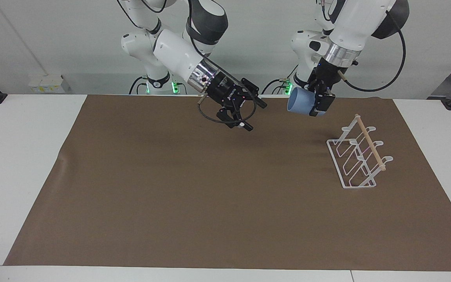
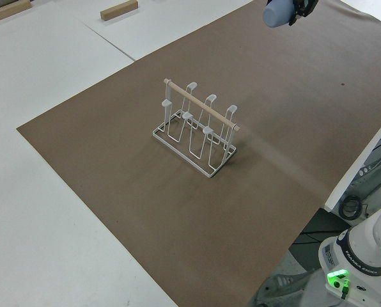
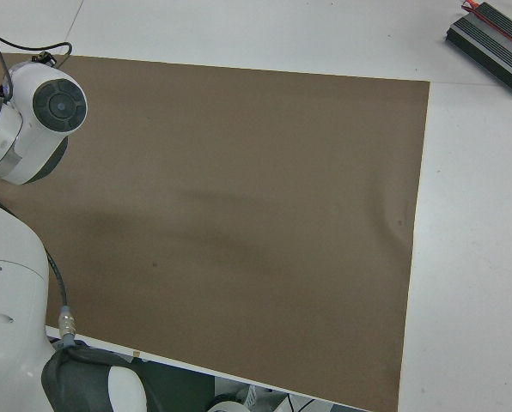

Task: Hang cup on cup holder
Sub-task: 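Grasp the cup with the left gripper while the right gripper releases it, then move the cup over the rack while the right gripper withdraws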

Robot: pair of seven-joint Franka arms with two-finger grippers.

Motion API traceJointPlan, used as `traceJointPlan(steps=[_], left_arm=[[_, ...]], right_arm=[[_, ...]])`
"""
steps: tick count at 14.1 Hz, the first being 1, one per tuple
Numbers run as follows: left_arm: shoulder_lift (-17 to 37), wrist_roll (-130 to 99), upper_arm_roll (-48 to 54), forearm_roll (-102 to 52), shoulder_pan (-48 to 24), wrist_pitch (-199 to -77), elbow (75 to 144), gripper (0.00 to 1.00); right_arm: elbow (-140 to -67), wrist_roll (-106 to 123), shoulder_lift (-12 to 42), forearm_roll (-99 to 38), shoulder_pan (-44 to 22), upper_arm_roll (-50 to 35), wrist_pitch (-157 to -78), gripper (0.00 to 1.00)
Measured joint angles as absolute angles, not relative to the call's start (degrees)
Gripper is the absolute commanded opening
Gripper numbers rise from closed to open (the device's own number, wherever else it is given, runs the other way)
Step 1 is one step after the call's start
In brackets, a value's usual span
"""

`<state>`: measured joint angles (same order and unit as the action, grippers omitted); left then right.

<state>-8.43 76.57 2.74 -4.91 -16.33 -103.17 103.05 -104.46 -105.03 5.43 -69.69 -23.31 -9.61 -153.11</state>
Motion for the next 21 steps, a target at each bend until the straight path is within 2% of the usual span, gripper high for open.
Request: traceJointPlan(steps=[11,21], left_arm=[[-8.6,66.61,3.62,22.97,-14.82,-87.34,98.12,0.0],[-7.62,62.82,4.71,44.08,-15.31,-85.54,102.97,0.0]], right_arm=[[-106.43,-106.6,5.67,-69.69,-21.92,-9.56,-153.11,1.0],[-108.43,-107.36,5.71,-69.69,-21.26,-9.53,-153.15,1.0]])
